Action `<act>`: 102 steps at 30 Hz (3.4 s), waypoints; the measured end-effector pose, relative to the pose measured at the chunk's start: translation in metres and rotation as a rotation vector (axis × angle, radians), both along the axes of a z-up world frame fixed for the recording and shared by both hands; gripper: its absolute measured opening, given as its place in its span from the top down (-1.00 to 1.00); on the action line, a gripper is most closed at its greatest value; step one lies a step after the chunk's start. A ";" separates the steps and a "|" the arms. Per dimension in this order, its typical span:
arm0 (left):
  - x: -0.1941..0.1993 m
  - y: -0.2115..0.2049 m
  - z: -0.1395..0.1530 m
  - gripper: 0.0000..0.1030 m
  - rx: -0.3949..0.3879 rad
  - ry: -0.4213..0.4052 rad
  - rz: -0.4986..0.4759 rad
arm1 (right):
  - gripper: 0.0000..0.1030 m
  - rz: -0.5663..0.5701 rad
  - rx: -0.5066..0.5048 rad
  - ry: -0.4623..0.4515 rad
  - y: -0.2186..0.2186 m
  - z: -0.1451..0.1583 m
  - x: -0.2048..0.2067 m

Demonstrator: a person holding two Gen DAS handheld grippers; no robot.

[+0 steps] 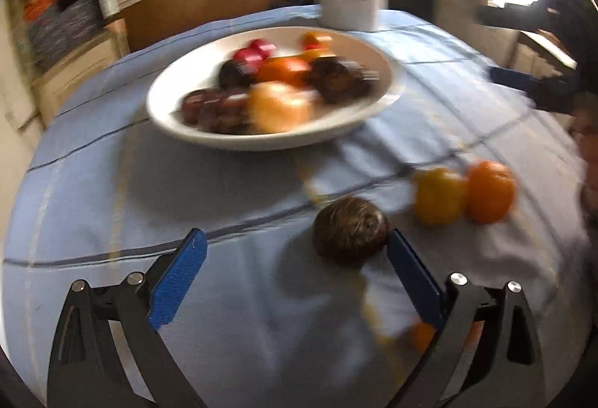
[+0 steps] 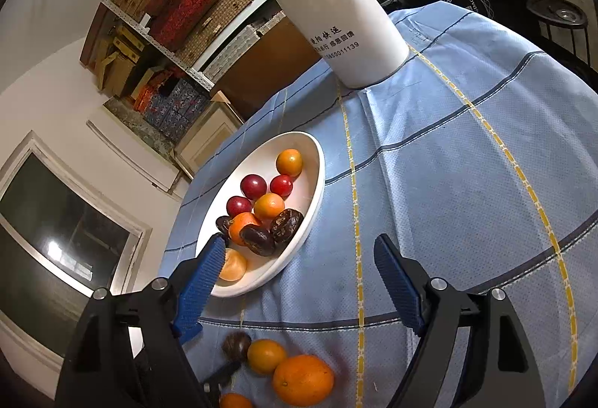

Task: Organize fruits
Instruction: 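Grasp the last dark brown fruit with the left tool while the right tool grasps a yellow-orange fruit, then place both held fruits on the plate and open both tools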

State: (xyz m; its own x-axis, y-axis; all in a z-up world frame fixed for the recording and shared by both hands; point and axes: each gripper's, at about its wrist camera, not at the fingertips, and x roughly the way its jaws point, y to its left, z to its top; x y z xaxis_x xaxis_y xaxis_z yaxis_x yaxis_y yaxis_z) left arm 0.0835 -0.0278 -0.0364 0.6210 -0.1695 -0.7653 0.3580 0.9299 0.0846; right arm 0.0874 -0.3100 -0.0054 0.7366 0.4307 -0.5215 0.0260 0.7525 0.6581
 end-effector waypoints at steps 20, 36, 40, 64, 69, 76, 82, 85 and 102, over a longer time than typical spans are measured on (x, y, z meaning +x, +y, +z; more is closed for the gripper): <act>0.024 -0.003 -0.006 0.17 -0.057 0.051 -0.045 | -0.60 0.029 -0.037 -0.005 0.009 0.002 0.000; 0.026 0.041 0.004 0.18 -0.143 0.037 0.110 | -0.33 0.356 -0.517 -0.082 0.114 -0.008 -0.049; 0.023 0.038 0.002 0.18 -0.133 0.039 0.093 | -0.10 0.418 -0.714 -0.117 0.144 -0.014 -0.054; 0.022 0.030 -0.004 0.18 -0.097 0.058 0.062 | 0.27 0.509 -0.690 -0.134 0.137 -0.008 -0.042; 0.015 0.029 0.009 0.18 -0.125 0.008 0.045 | 0.27 0.450 -0.517 -0.122 0.114 0.000 -0.040; 0.033 0.026 0.062 0.18 -0.194 -0.062 0.047 | 0.27 0.344 -0.345 -0.118 0.090 0.029 -0.015; 0.090 0.020 0.077 0.18 -0.177 -0.084 0.107 | 0.27 0.255 -0.320 -0.071 0.095 0.041 0.045; 0.115 0.022 0.068 0.18 -0.188 -0.063 0.130 | 0.27 0.203 -0.330 -0.040 0.095 0.033 0.068; 0.073 0.042 0.059 -0.75 -0.227 -0.116 0.137 | -0.41 0.084 -0.187 -0.067 0.048 0.012 0.048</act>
